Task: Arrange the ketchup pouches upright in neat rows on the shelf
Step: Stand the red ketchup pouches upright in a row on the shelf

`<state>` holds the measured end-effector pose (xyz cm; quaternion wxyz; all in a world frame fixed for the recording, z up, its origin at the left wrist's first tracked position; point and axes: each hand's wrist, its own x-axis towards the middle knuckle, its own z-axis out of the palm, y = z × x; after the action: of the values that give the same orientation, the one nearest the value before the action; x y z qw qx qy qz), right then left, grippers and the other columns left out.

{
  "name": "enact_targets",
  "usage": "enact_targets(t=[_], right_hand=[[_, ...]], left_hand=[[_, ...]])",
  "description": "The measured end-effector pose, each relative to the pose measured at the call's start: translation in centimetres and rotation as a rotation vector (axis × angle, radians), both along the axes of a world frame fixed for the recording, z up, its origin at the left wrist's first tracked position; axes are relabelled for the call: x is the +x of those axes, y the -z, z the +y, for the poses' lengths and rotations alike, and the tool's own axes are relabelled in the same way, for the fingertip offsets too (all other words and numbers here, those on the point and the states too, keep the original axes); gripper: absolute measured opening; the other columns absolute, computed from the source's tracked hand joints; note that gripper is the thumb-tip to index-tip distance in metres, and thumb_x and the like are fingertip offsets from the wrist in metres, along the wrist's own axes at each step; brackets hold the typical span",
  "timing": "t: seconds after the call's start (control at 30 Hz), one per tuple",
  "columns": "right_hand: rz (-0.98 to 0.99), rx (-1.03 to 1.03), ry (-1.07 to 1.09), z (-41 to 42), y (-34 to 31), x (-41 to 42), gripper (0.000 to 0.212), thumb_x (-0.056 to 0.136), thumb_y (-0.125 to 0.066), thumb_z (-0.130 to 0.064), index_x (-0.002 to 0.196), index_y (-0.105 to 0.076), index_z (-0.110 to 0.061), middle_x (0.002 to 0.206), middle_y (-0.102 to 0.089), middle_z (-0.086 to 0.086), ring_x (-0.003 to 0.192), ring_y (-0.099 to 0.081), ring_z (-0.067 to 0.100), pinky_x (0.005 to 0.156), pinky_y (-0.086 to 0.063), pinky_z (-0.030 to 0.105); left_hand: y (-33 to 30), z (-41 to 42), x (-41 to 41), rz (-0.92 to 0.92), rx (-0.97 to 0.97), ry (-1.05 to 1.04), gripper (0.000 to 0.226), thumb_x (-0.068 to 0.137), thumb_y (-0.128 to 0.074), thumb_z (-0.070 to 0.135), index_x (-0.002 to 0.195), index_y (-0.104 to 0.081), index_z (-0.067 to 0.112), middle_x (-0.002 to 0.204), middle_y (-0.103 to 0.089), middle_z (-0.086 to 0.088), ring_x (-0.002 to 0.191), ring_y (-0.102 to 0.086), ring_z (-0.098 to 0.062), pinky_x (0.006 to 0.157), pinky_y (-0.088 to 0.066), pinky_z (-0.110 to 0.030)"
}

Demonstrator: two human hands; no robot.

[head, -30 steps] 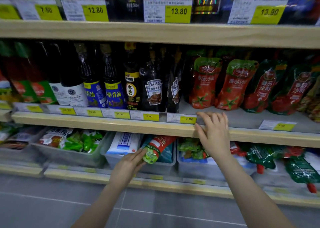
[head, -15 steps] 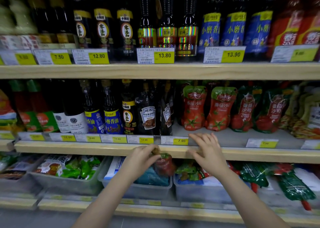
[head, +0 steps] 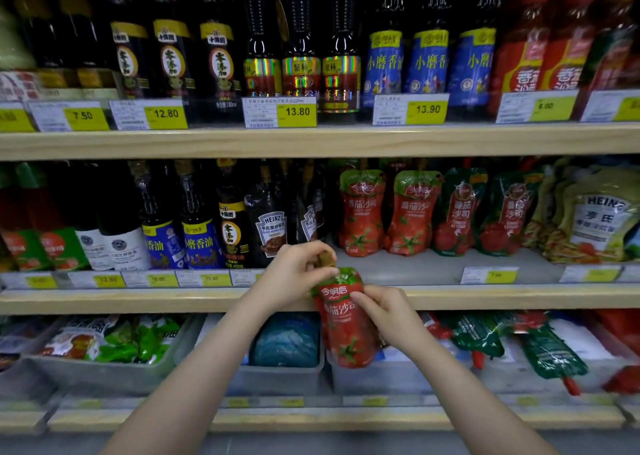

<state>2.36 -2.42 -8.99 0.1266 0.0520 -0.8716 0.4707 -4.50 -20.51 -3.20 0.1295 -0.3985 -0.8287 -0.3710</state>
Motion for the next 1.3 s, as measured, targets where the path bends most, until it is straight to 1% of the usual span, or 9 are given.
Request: enact_targets(t=[0.13, 0.27, 0.4, 0.57, 0.73, 0.93, 1.1, 1.2, 1.3], right_hand=[[-0.009, -0.220, 0.075, 1.7, -0.4, 0.2, 0.029, 0.092, -0.054, -0.025, 0.083, -0.068, -0.001, 0.084, -0.070, 0.022, 0.071, -0.060, 0.013, 0.069, -0.050, 0.036], [-0.021, -0.454, 0.058, 3.1, -2.1, 0.7, 0.024, 0.092, -0.052, -0.025, 0.090, -0.072, -0.011, 0.089, -0.075, 0.003, 0.085, -0.069, 0.013, 0.075, -0.055, 0.024], [-0.036, -0.478, 0.052, 3.5, -4.3, 0.6, 0.025, 0.092, -0.052, -0.028, 0.090, -0.072, -0.013, 0.092, -0.074, 0.002, 0.090, -0.068, 0.013, 0.079, -0.053, 0.026], [-0.151, -0.530, 0.013, 3.7, -5.1, 0.5, 0.020, 0.089, -0.054, -0.036, 0.089, -0.070, -0.024, 0.087, -0.074, -0.011, 0.084, -0.068, 0.001, 0.060, -0.052, 0.013], [-0.100, -0.519, 0.139, 3.9, -5.4, -0.1, 0.037, 0.088, -0.055, -0.038, 0.092, -0.066, -0.003, 0.085, -0.073, 0.002, 0.079, -0.069, 0.011, 0.056, -0.051, 0.016], [-0.226, -0.514, 0.160, 4.6, -5.5, -0.1, 0.043, 0.088, -0.055, -0.040, 0.100, -0.065, 0.000, 0.085, -0.073, 0.004, 0.079, -0.068, 0.015, 0.078, -0.054, 0.034], [-0.129, -0.500, 0.115, 3.6, -4.5, 1.0, 0.020, 0.080, -0.066, -0.036, 0.095, -0.065, -0.023, 0.093, -0.072, -0.006, 0.079, -0.069, 0.002, 0.063, -0.053, 0.015], [-0.113, -0.388, 0.089, 2.4, -2.9, 1.7, 0.039, 0.070, -0.078, -0.017, 0.105, -0.060, -0.021, 0.099, -0.071, -0.002, 0.091, -0.068, 0.012, 0.078, -0.054, 0.025], [-0.024, -0.414, 0.110, 2.7, -3.8, 1.1, 0.042, 0.069, -0.078, -0.007, 0.106, -0.058, -0.016, 0.100, -0.069, -0.001, 0.093, -0.066, 0.014, 0.084, -0.054, 0.031]], left_hand=[[1.8, 1.1, 0.3, -0.185, 0.356, -0.083, 0.045, 0.067, -0.079, 0.044, 0.104, -0.053, 0.038, 0.095, -0.065, 0.017, 0.069, -0.058, -0.002, 0.063, -0.051, -0.018], [6.6, 2.1, 1.9, -0.493, 0.243, -0.003, 0.084, 0.043, -0.083, 0.062, 0.116, -0.050, 0.034, 0.112, -0.063, 0.014, 0.099, -0.061, -0.001, 0.086, -0.053, -0.030], [8.0, 3.4, 2.5, -0.620, 0.159, 0.066, 0.071, 0.048, -0.085, 0.052, 0.109, -0.057, 0.030, 0.106, -0.069, 0.011, 0.095, -0.066, -0.003, 0.085, -0.055, -0.032], [7.4, 3.9, 2.2, -0.647, 0.160, 0.056, 0.064, 0.057, -0.086, 0.039, 0.114, -0.059, 0.022, 0.107, -0.069, 0.009, 0.094, -0.066, -0.005, 0.083, -0.056, -0.031], [7.7, 4.3, 2.7, -0.711, 0.168, 0.096, 0.064, 0.055, -0.085, 0.042, 0.111, -0.059, 0.026, 0.106, -0.070, 0.009, 0.094, -0.067, -0.006, 0.084, -0.056, -0.032], [8.4, 4.5, 3.0, -0.722, 0.157, 0.189, 0.060, 0.057, -0.085, 0.037, 0.110, -0.059, 0.026, 0.106, -0.071, 0.008, 0.097, -0.067, -0.009, 0.086, -0.054, -0.032], [8.2, 5.2, 3.1, -0.586, 0.274, 0.031, 0.053, 0.050, -0.082, 0.049, 0.098, -0.063, 0.034, 0.094, -0.072, 0.015, 0.086, -0.068, -0.002, 0.077, -0.056, -0.028], [7.1, 5.7, 2.8, -0.486, 0.276, -0.011, 0.045, 0.051, -0.079, 0.049, 0.091, -0.062, 0.038, 0.086, -0.071, 0.016, 0.078, -0.067, -0.001, 0.072, -0.057, -0.029], [5.9, 5.4, 2.0, -0.369, 0.224, 0.008, 0.048, 0.052, -0.076, 0.060, 0.095, -0.058, 0.049, 0.090, -0.069, 0.021, 0.083, -0.064, 0.005, 0.074, -0.053, -0.020]])
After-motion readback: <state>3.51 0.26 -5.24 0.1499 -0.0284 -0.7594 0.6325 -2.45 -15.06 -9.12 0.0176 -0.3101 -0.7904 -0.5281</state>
